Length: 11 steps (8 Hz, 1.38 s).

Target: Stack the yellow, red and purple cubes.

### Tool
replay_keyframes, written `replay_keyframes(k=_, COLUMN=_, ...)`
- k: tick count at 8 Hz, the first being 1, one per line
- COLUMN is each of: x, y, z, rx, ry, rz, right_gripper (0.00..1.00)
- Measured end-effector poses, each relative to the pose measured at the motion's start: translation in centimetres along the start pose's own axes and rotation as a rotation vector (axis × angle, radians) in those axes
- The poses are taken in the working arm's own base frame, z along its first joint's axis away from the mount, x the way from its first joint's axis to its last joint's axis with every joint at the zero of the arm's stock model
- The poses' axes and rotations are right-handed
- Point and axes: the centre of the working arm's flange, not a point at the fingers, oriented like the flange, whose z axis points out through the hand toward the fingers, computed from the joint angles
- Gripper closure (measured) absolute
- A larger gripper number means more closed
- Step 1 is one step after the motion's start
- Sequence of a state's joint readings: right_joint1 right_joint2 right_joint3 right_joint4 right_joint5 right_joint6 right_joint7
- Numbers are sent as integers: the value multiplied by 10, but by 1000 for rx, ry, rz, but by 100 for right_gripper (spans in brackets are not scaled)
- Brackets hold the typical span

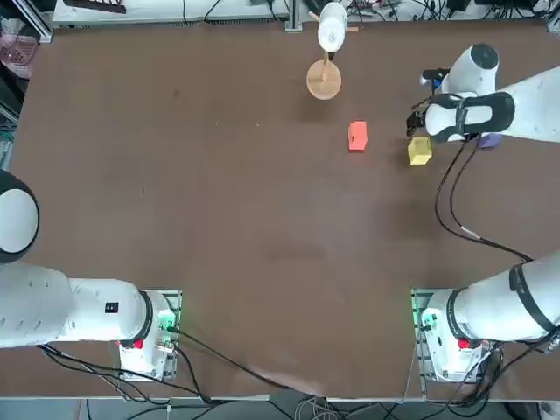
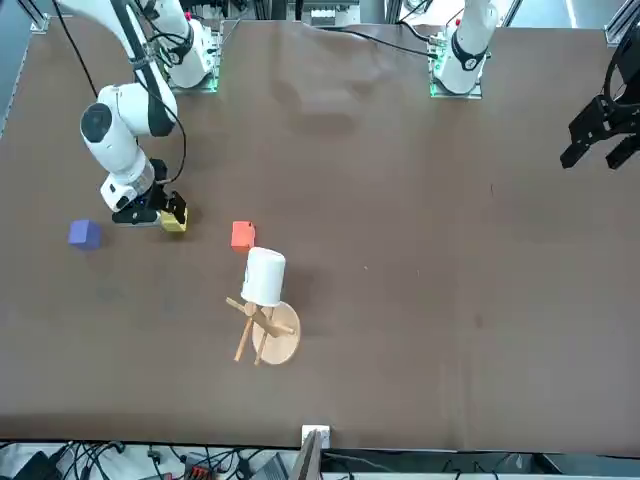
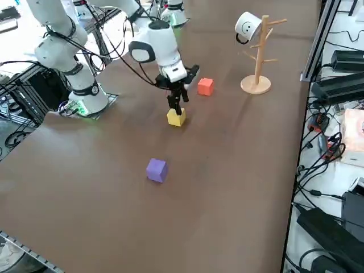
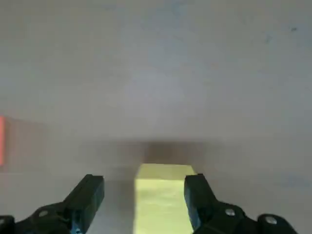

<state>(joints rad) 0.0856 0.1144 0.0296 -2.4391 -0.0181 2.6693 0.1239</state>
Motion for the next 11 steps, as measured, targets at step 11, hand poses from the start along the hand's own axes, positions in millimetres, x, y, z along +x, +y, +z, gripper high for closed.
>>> replay_keyframes(k=11, x=22, y=-200, z=41, rx=23, ry=-57, rz=163, right_gripper=0)
